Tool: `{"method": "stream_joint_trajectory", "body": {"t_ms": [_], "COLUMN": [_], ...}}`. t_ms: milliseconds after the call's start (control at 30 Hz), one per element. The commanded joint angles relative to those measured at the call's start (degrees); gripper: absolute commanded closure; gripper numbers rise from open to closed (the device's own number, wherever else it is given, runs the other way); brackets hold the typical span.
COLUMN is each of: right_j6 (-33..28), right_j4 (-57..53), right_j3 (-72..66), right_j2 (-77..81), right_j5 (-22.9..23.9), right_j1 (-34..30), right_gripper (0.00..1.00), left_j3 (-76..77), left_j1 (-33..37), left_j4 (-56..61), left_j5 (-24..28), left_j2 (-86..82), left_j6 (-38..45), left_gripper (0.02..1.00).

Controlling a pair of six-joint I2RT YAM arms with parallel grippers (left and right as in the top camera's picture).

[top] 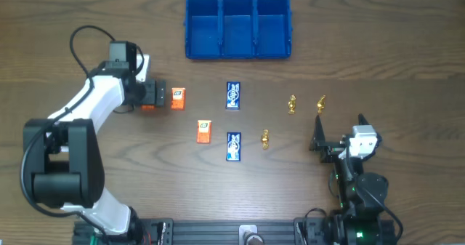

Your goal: Sort Candies Into Trays

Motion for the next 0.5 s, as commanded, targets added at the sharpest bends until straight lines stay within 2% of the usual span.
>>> {"method": "stream_joint_trajectory", "body": {"t_ms": [33,233,400,500], "right_j6": [-0.7,-0.7,-0.7,-0.7], "right_j4": [-0.3,-0.3,-0.3,-0.3], "right_j3": [-0.1,-0.1,-0.1,-0.1], "right_j2": [-0.4,-0.4,-0.4,-0.4], "right_j5": [0.3,0.3,0.3,0.3], "right_j1": [0.2,0.2,0.2,0.2], "right_gripper": [0.003,0.003,0.003,0.003], "left_j3": [1.6,1.6,1.6,1.6], "left_j1": [0.1,0.0,-0.3,-0.3], "left_j4": [0.0,0.1,0.0,0.1], "left_j5": [0.7,0.7,0.9,1.8], "left_j2": [2.7,4.0,4.1,4.1], "left_j6": [1.3,1.2,0.8,0.8], "left_gripper": [0.020,0.183,0.457,0.511]}}
